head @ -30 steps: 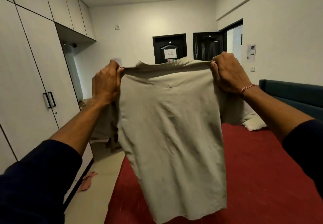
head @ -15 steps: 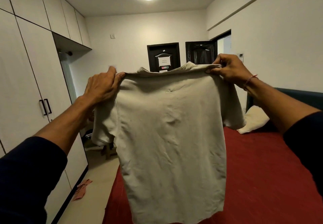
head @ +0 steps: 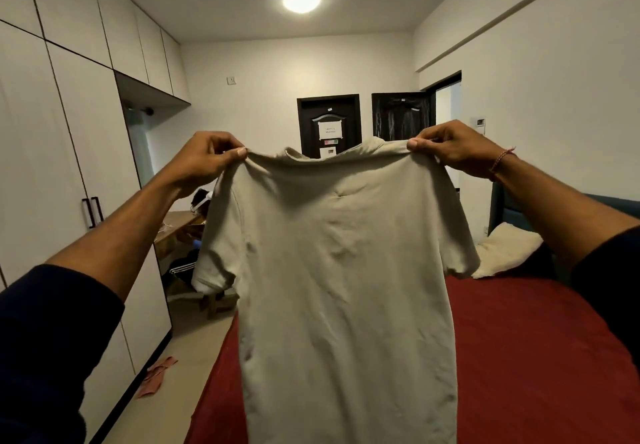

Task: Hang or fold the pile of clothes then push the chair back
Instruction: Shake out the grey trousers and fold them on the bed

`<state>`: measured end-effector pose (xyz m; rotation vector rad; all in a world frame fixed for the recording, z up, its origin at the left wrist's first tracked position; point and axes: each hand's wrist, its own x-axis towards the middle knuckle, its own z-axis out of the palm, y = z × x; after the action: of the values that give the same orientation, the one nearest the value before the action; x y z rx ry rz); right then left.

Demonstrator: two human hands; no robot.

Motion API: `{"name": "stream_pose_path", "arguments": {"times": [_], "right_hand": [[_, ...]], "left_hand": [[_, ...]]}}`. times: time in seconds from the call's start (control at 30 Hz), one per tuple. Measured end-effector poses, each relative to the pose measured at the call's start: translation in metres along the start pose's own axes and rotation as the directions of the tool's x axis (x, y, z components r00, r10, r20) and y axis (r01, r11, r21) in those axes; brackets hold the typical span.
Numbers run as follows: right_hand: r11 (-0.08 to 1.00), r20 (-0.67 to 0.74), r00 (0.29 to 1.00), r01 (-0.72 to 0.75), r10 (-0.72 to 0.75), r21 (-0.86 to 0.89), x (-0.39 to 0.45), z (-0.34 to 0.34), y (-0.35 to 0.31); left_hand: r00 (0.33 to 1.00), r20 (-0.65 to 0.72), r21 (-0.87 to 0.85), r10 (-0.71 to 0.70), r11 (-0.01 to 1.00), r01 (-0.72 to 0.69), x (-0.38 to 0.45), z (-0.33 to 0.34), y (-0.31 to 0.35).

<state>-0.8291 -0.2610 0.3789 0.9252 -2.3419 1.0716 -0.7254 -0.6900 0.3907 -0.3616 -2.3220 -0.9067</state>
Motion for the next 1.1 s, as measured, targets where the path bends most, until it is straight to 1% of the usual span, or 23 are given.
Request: {"name": "stream_pose_path", "arguments": {"times": [0.1,0.17,0.23,0.3,0.37,0.43,0.5,0.53,0.6,0.67,0.7,0.77,0.83,0.93,1.0,1.1], "right_hand": [[1.000,-0.029,1.000,-0.003,0.004,0.005,-0.001,-0.006,0.009],[0.998,-0.074,0.997,0.021,-0.025,-0.061,-0.001,-0.007,0.014],[0.987,-0.157,0.983,0.077,-0.099,-0.141,-0.001,-0.005,0.019],[0.962,-0.220,0.957,0.138,-0.191,-0.234,-0.006,-0.003,0.024],[0.905,-0.254,0.926,0.164,-0.278,-0.393,-0.013,0.001,0.029],[0.838,-0.332,0.869,0.152,-0.366,-0.524,-0.023,0.011,0.035],[0.828,-0.475,0.781,0.094,-0.405,-0.553,-0.037,0.026,0.039],[0.829,-0.550,0.727,0.044,-0.410,-0.558,-0.044,0.034,0.040],[0.815,-0.657,0.628,-0.063,-0.416,-0.576,-0.059,0.049,0.044],[0.797,-0.706,0.554,-0.120,-0.442,-0.592,-0.071,0.056,0.050],[0.783,-0.707,0.537,-0.130,-0.460,-0.609,-0.076,0.057,0.054],[0.768,-0.692,0.543,-0.127,-0.476,-0.628,-0.081,0.062,0.065],[0.772,-0.675,0.590,-0.132,-0.443,-0.622,-0.083,0.073,0.076],[0.749,-0.631,0.673,-0.171,-0.385,-0.640,-0.082,0.101,0.096],[0.738,-0.585,0.729,-0.166,-0.355,-0.654,-0.082,0.131,0.120],[0.746,-0.505,0.822,-0.159,-0.263,-0.647,-0.088,0.190,0.169]], "left_hand": [[0.998,-0.047,-0.128,-0.051,0.991,0.045,0.000,0.012,0.008],[0.995,-0.075,-0.105,-0.058,0.993,0.050,0.000,0.018,0.009],[0.993,-0.116,0.022,-0.030,0.999,0.033,0.000,0.025,0.010],[0.985,-0.170,0.194,0.016,0.981,0.018,-0.003,0.034,0.011],[0.977,-0.195,0.344,0.086,0.939,-0.014,-0.011,0.047,0.012],[0.961,-0.223,0.477,0.166,0.878,-0.041,-0.024,0.060,0.010],[0.931,-0.293,0.565,0.216,0.825,-0.014,-0.038,0.073,0.007],[0.912,-0.329,0.581,0.244,0.814,-0.008,-0.044,0.079,0.007],[0.861,-0.394,0.581,0.323,0.813,-0.040,-0.058,0.090,0.006],[0.811,-0.442,0.603,0.383,0.796,-0.048,-0.066,0.096,0.003],[0.793,-0.460,0.619,0.399,0.784,-0.035,-0.069,0.098,0.002],[0.776,-0.475,0.648,0.416,0.761,-0.012,-0.074,0.103,-0.004],[0.793,-0.454,0.680,0.406,0.733,0.014,-0.076,0.113,-0.014],[0.852,-0.394,0.711,0.345,0.701,0.045,-0.078,0.134,-0.045],[0.891,-0.352,0.720,0.285,0.691,0.063,-0.081,0.157,-0.079],[0.954,-0.270,0.687,0.132,0.720,0.095,-0.097,0.202,-0.145]]}}
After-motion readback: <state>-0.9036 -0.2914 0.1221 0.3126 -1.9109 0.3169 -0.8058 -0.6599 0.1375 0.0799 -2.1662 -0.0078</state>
